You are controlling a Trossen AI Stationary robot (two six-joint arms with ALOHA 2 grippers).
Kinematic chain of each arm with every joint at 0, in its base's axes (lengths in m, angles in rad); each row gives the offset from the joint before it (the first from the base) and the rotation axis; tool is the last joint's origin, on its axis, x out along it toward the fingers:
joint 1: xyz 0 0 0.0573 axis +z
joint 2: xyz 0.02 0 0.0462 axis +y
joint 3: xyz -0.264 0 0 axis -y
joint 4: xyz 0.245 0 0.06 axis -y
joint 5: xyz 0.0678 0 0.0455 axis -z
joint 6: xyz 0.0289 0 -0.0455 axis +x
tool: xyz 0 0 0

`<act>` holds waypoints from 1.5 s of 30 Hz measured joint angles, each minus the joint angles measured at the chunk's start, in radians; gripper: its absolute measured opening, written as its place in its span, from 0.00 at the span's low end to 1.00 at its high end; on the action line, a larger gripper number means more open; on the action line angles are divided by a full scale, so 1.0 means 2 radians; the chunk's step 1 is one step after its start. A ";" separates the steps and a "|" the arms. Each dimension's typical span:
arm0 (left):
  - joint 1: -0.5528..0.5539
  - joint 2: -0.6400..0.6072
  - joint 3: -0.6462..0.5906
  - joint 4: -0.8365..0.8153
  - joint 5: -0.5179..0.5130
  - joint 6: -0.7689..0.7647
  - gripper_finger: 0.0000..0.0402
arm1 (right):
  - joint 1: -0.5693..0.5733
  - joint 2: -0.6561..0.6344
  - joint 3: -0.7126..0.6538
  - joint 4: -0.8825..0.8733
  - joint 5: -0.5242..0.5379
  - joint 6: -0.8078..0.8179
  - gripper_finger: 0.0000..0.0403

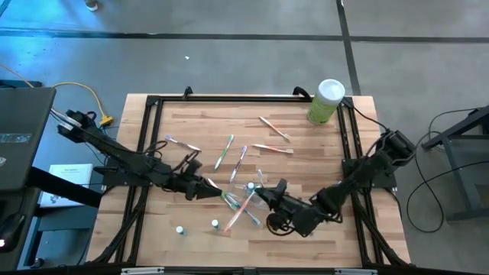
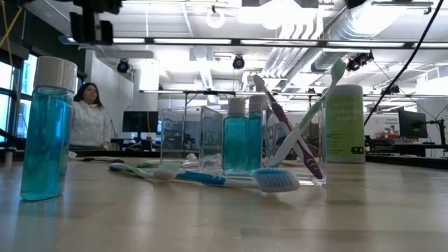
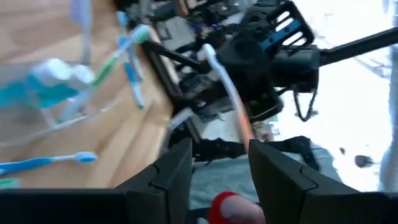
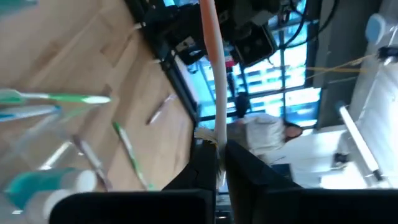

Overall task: Pick & Place toothbrushing station
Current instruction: Put the orange toothbrush into the transparent organizer

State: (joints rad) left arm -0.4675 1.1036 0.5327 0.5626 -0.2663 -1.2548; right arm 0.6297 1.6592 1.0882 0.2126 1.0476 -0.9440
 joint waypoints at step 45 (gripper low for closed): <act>0.102 0.150 0.031 0.162 0.174 -0.018 0.26 | -0.069 0.034 0.000 0.079 -0.021 -0.199 0.02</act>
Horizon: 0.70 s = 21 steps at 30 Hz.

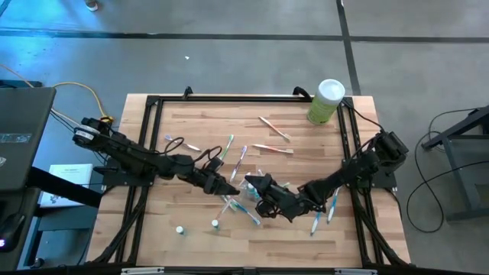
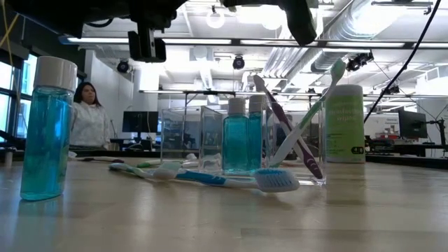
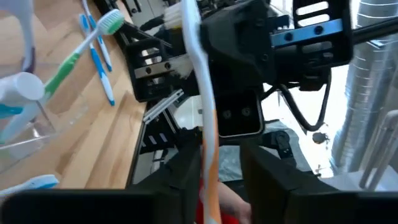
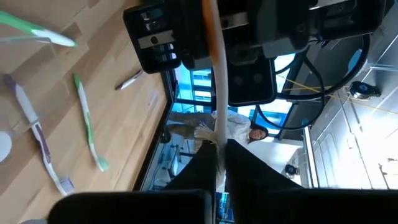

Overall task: Pick & Place toothbrushing station
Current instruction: Put the orange toothbrush into the transparent organizer

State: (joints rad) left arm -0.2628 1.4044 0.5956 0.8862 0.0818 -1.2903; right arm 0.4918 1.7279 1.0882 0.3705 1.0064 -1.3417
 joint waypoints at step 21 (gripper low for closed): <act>0.023 -0.003 0.000 -0.023 0.031 0.103 0.04 | 0.049 -0.001 0.000 0.054 0.094 0.084 0.43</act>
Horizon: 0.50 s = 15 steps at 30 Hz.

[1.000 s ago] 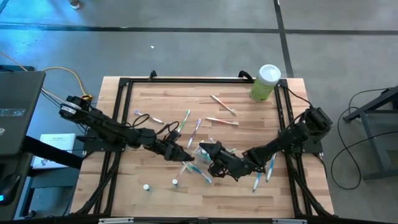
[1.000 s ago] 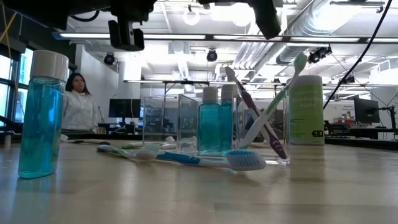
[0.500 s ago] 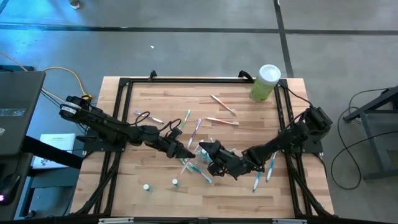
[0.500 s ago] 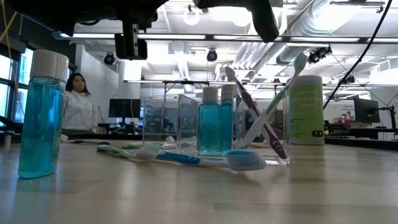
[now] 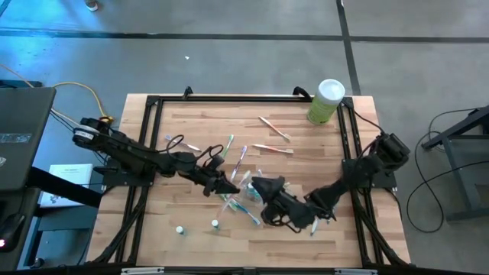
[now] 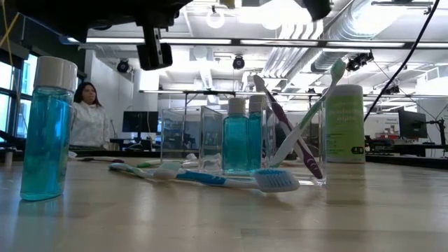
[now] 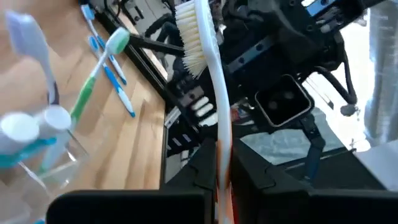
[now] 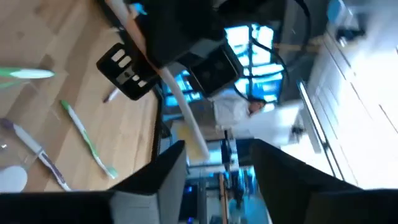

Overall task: Pick & Place toothbrushing station
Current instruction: Put the orange toothbrush into the transparent organizer

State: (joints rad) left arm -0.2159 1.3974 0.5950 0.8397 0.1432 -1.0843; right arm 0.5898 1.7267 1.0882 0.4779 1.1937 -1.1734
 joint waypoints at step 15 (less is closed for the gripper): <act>0.063 -0.105 0.000 -0.136 -0.042 0.218 0.04 | 0.056 -0.083 -0.053 -0.135 0.119 0.308 0.47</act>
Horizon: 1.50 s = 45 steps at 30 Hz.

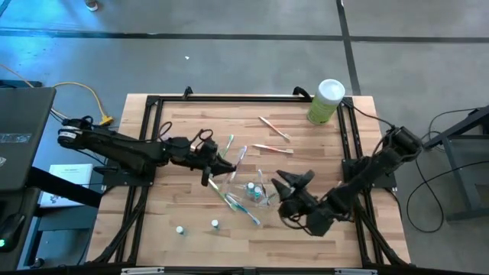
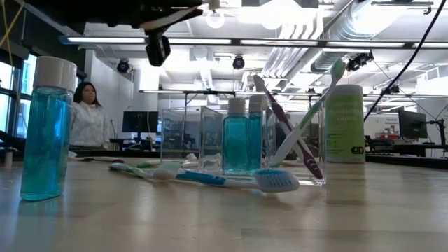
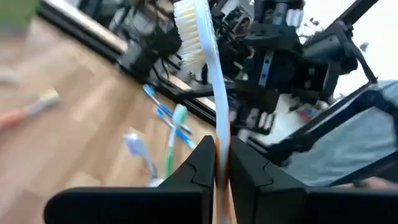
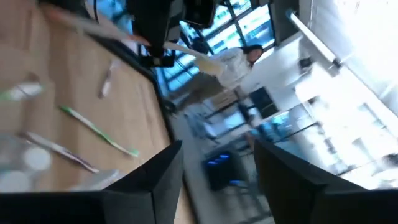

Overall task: Pick & Place toothbrushing station
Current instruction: Put the orange toothbrush into the transparent organizer

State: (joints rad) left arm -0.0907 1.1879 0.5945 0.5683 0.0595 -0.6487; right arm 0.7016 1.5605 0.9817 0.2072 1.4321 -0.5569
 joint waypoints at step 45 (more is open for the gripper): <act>0.024 0.258 -0.104 0.498 -0.022 0.177 0.04 | 0.041 -0.274 -0.198 -0.196 -0.115 0.557 0.47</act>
State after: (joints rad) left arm -0.0431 1.7035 0.3872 1.5647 0.0163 -0.2956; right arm 0.7826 1.0134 0.5861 -0.1838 1.2016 0.5564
